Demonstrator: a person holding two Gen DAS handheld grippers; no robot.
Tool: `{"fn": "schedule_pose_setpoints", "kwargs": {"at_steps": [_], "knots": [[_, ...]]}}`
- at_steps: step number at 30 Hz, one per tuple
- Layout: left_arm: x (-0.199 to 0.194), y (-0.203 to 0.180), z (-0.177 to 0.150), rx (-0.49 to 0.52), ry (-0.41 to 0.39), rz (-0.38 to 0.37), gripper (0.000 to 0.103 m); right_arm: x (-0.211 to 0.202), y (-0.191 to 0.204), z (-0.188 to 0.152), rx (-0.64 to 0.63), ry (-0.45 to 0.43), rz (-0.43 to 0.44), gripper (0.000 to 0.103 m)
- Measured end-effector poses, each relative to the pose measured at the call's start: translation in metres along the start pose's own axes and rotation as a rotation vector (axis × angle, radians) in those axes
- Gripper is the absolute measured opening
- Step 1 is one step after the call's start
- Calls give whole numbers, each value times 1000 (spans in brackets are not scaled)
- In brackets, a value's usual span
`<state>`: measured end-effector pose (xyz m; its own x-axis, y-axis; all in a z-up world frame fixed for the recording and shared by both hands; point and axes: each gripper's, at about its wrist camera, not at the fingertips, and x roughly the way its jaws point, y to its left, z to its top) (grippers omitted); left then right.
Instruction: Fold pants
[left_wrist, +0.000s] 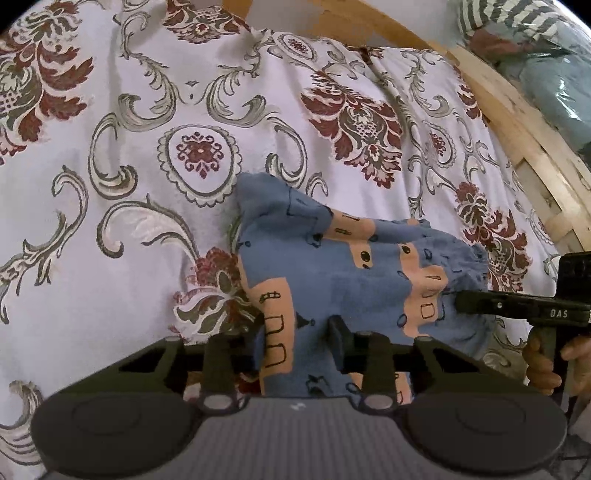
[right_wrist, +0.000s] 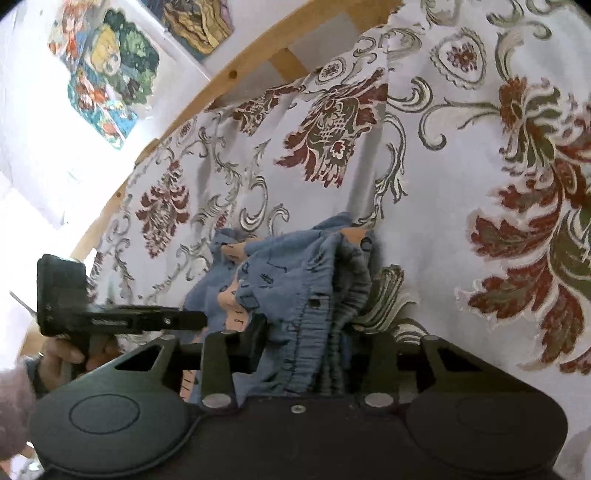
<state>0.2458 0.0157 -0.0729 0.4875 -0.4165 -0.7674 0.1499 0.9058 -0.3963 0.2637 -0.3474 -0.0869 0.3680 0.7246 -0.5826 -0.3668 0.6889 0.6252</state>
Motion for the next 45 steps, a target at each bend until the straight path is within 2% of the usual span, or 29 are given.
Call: {"fn": "schedule_pose_setpoints", "kwargs": {"at_steps": [2,7,8,9,12,15,20,30,38,45], "knots": [[0,3,-1,-17,-1,-6,35,2,-2,0,-6,2,-28,59],[3,7,0,-50,10,-19,35,7,-10,-1,14,11,-10,57],[4,8,0,-58,13,-20,35,8,-9,-1,7,11,-17,52],[4,8,0,-62,13,-19,35,9,-6,-1,-5,12,-24,39],[3,2,-1,-40,3,2,32,10,2,-4,-41,9,-51,30],[1,-6,-2,-20,1,33,28,7,6,-6,-54,0,-59,26],[-1,-17,-2,17,-6,74,24,3,17,-9,-91,-22,-79,24],[-12,-25,-6,41,-36,83,16,-9,41,-16,-193,-79,-128,21],[-34,-48,-8,113,-100,110,15,-24,65,-23,-292,-155,-171,20],[-55,-60,20,149,-174,111,14,-39,86,0,-353,-237,-165,20]]}}
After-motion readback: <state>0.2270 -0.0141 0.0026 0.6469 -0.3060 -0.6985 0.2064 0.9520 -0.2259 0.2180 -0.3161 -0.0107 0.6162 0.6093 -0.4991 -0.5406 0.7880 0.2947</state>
